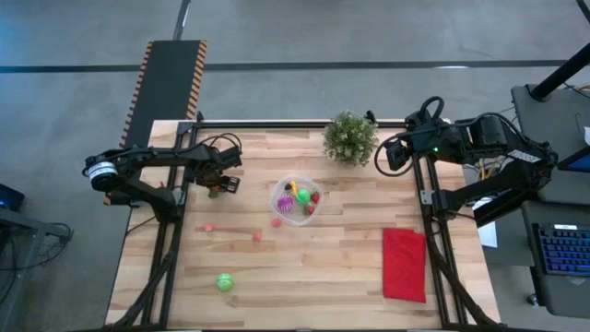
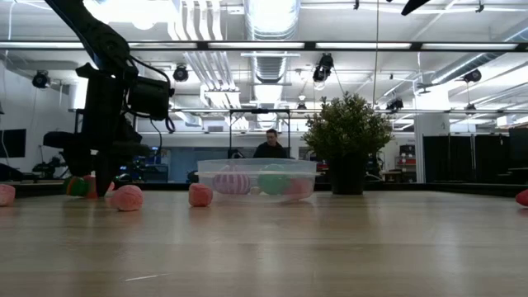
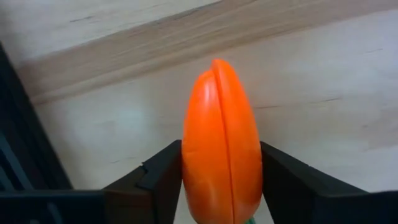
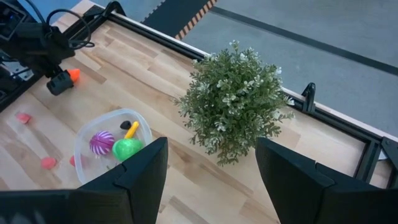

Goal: Pick and placing Produce into tupperware
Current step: Put the orange carrot into the transparent bin

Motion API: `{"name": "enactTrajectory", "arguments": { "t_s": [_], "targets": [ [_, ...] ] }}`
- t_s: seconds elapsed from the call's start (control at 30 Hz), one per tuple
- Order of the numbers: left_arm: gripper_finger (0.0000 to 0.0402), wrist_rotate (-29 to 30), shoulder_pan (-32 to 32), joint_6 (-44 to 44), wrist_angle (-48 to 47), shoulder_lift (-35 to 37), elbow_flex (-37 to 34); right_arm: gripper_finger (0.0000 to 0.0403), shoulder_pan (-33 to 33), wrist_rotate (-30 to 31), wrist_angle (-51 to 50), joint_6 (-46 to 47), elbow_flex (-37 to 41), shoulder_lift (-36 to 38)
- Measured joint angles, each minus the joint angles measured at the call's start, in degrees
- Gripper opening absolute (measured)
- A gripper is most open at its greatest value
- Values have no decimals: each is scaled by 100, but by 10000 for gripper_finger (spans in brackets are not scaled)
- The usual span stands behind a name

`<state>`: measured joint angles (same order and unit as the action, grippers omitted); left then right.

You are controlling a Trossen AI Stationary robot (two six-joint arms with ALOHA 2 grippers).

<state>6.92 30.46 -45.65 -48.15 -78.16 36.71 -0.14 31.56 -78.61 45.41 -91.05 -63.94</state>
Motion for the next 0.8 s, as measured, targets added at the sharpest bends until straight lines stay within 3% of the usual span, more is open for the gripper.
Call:
{"name": "enactTrajectory", "arguments": {
  "t_s": [0.27, 0.43, 0.57, 0.8],
  "targets": [
    [159, -43, -2, 2, -9, 47, 2, 235, 0, 1, 0, 0, 0, 0],
    [167, -599, -18, -19, -44, 93, 117, 235, 0, 1, 0, 0, 0, 0],
    [168, -993, -184, 146, -6, 154, 536, 235, 0, 3, 0, 0, 0, 0],
    [168, -1130, -786, 1050, 40, 49, 1719, 235, 0, 62, 2, 2, 0, 0]
  ]
}}
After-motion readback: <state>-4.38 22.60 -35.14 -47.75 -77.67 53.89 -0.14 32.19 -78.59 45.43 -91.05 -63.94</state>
